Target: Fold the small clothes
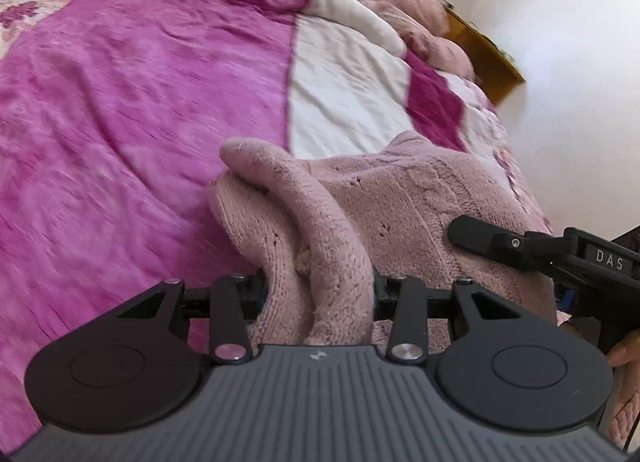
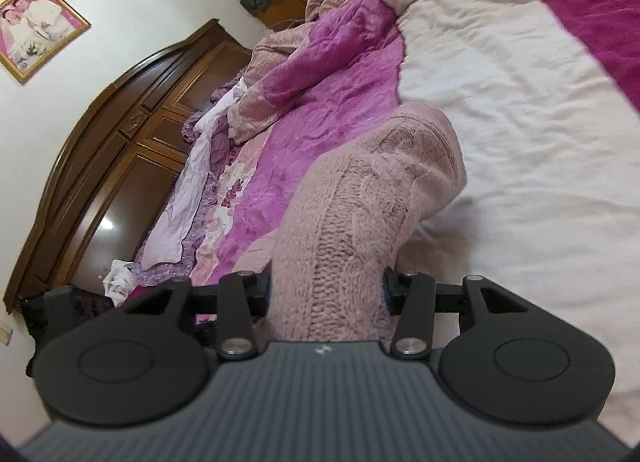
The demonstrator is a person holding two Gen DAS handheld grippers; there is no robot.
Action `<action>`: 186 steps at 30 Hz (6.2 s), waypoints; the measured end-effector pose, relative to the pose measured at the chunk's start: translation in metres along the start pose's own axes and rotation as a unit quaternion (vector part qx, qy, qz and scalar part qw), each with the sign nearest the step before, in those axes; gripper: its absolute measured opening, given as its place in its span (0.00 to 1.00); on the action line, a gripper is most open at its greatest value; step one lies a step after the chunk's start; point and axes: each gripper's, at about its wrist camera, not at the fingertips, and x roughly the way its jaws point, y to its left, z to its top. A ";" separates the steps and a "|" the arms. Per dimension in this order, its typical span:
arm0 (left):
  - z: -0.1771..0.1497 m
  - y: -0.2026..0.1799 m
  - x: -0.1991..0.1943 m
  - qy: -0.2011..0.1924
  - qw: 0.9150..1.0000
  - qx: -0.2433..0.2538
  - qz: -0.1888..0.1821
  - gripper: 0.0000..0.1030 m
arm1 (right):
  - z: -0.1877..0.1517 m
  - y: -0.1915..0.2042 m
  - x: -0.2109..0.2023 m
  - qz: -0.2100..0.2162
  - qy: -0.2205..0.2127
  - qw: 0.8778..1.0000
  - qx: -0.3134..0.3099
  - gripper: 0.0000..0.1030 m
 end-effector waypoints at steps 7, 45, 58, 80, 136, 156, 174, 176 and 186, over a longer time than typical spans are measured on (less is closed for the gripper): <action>-0.056 -0.046 0.009 0.031 0.999 0.017 -0.015 0.44 | -0.032 -0.036 -0.047 -0.027 0.001 0.999 0.020 0.47; -0.080 -0.084 0.058 -0.007 0.966 0.177 0.190 0.47 | -0.077 -0.046 -0.009 -0.207 -0.043 0.964 -0.162 0.34; -0.080 -0.093 0.026 0.002 0.972 0.150 0.181 0.50 | -0.080 -0.031 -0.041 -0.201 -0.076 0.970 -0.116 0.39; -0.172 -0.123 -0.057 -0.002 0.971 0.124 0.205 0.86 | -0.148 0.000 -0.111 -0.188 -0.054 0.971 -0.135 0.65; -0.207 -0.101 0.006 0.067 0.960 0.113 0.247 0.86 | -0.190 -0.028 -0.065 -0.263 -0.004 0.954 -0.141 0.68; -0.208 -0.101 0.006 0.067 0.960 0.116 0.246 0.86 | -0.190 -0.028 -0.065 -0.263 -0.004 0.954 -0.141 0.68; -0.208 -0.101 0.006 0.067 0.960 0.115 0.246 0.86 | -0.190 -0.028 -0.065 -0.264 -0.004 0.954 -0.142 0.68; -0.208 -0.101 0.006 0.067 0.960 0.116 0.246 0.86 | -0.190 -0.027 -0.065 -0.264 -0.004 0.954 -0.142 0.68; -0.209 -0.101 0.006 0.067 0.960 0.115 0.246 0.86 | -0.190 -0.027 -0.065 -0.264 -0.004 0.954 -0.142 0.68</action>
